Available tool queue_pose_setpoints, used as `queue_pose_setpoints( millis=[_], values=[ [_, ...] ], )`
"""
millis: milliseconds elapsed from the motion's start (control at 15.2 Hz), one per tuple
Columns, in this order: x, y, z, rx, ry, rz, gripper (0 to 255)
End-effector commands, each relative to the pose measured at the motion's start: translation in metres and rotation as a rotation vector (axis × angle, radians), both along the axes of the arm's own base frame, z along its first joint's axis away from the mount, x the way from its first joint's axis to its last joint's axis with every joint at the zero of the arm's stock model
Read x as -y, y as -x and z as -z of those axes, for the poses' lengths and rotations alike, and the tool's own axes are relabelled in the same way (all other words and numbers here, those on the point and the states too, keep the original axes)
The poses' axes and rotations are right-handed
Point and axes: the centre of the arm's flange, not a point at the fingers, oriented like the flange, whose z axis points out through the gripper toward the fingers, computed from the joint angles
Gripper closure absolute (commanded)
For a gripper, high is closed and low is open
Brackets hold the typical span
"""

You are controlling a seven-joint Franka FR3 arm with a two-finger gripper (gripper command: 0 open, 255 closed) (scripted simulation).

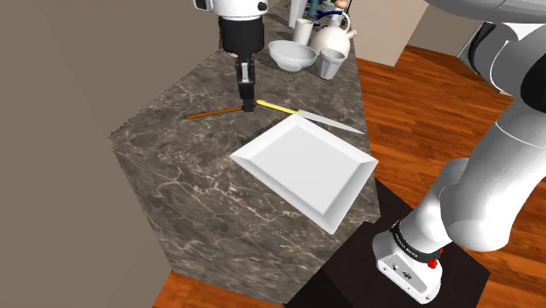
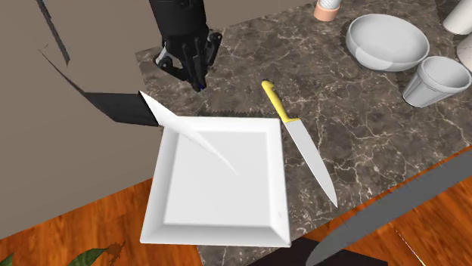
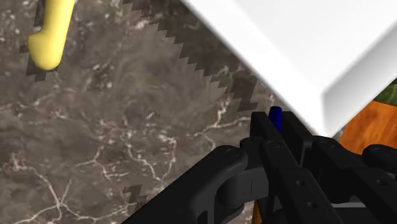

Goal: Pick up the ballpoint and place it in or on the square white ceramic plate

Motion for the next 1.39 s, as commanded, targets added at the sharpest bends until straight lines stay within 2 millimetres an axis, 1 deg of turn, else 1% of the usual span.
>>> queue_pose_setpoints(
  millis=[0,990,1320],
  values=[
    [0.015,0.019,-0.002,0.0,0.0,0.0,255],
    [0.136,0.173,-0.01,0.0,0.0,0.0,255],
    [0.136,0.173,0.016,0.0,0.0,0.0,255]
  ],
)
